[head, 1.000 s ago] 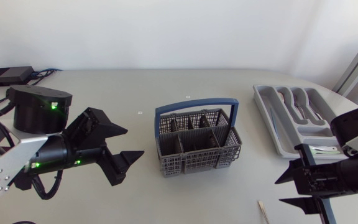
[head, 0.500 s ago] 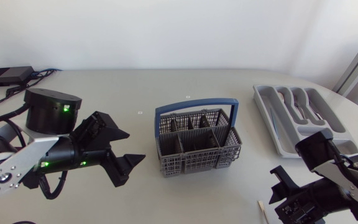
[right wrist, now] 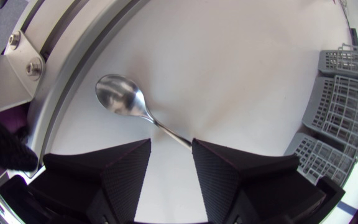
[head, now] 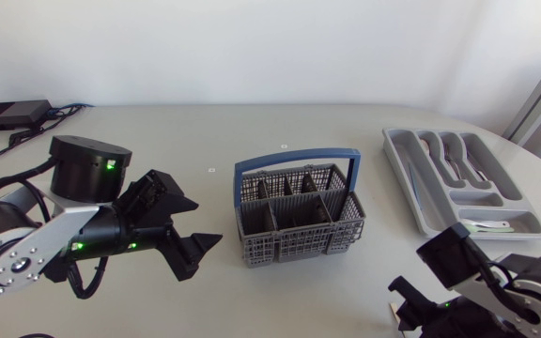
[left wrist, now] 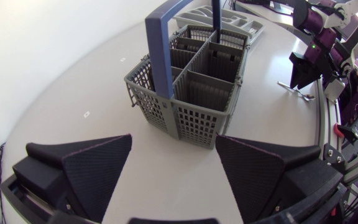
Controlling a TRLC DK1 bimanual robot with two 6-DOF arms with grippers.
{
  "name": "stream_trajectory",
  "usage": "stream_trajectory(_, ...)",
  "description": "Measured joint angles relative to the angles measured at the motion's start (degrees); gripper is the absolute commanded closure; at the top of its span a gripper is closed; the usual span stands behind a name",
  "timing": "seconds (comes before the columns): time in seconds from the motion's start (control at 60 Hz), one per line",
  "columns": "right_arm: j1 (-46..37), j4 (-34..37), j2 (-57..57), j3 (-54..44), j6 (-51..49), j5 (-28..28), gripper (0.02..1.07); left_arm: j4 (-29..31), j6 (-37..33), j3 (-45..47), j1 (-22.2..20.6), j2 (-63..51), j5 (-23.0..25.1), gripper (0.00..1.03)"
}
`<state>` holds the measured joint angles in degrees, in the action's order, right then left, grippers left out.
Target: Sort the cutlery from the basket into the organizer compartments.
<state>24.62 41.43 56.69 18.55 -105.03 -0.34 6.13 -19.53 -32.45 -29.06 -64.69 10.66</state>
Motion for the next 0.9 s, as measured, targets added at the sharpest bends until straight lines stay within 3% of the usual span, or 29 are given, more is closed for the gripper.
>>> stream_trajectory(0.4, 11.3, -4.9, 5.3, 1.2, 6.5, 1.7, 0.58, 0.0, 0.0, 0.0, 1.1, -0.3, 0.0, 0.09)
stream_trajectory(0.583, 12.5, -5.2, 7.5, 2.3, 8.0, 2.1, 0.71, 0.0, 0.0, 0.0, 2.0, -0.3, 0.0, 0.09)
stream_trajectory(0.667, 13.4, -5.2, 8.0, 2.5, 8.9, 2.1, 0.72, 0.0, 0.0, 0.0, 2.3, -0.3, 0.3, 0.09)
stream_trajectory(0.8, 15.4, -4.6, 10.0, 3.7, 11.1, 2.1, 0.91, 0.0, 0.0, 0.0, 2.3, -0.3, 0.7, 0.09)
stream_trajectory(0.9, 15.8, -4.2, 11.3, 4.5, 12.3, 2.1, 0.96, 0.0, 0.0, 0.0, 2.3, -0.3, 0.7, 0.09)
